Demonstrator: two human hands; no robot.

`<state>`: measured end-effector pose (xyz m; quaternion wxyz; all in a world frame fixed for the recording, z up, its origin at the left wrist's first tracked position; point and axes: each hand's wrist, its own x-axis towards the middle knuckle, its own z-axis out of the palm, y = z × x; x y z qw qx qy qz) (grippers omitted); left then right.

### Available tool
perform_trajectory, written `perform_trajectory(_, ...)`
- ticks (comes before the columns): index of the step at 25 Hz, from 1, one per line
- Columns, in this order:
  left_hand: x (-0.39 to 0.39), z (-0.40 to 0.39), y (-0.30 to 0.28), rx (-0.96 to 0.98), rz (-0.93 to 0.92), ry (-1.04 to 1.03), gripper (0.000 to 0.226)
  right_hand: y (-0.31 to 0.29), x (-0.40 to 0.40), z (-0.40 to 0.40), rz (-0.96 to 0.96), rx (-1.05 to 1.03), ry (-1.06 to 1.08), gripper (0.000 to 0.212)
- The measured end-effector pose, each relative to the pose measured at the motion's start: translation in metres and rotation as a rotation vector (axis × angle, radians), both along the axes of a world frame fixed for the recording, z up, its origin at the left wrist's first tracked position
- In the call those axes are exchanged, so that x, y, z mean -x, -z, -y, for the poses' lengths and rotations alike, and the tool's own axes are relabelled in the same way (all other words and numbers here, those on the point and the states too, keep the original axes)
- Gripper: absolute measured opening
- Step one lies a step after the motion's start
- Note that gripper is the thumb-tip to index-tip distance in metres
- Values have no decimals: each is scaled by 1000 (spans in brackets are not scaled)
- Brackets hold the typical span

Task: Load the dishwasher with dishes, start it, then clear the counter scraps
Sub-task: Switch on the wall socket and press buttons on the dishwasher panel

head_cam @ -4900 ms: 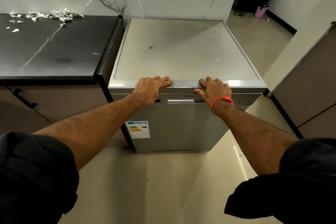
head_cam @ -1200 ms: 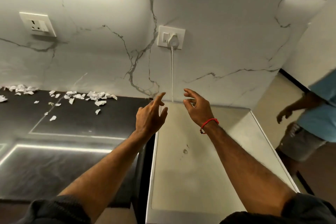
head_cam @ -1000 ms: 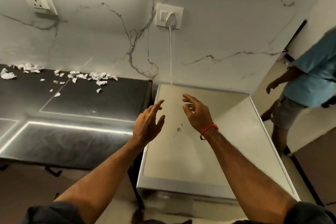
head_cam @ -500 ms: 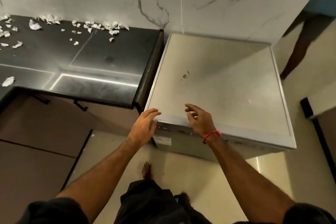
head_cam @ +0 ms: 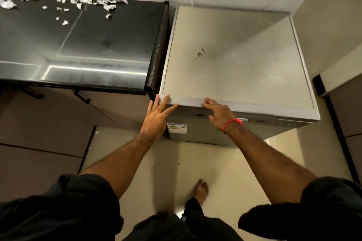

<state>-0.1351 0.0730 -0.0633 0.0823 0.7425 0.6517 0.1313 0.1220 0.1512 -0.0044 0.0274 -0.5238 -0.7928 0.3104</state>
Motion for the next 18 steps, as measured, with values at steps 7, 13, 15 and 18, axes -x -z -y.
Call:
perform_trajectory(7, 11, 3, 28, -94, 115, -9, 99, -3, 5, -5, 67, -14, 52, 68)
perform_trajectory(13, -2, -11, 64, -321, 310, -81, 86, 31, 6, 10, -95, -170, 185, 61)
perform_trajectory(15, -5, -15, 76, -409, 330, -89, 77, 49, 11, 19, -180, -314, 235, 62)
perform_trajectory(18, -3, -29, 91, -551, 296, -66, 65, 80, 20, 28, -315, -542, 327, 63)
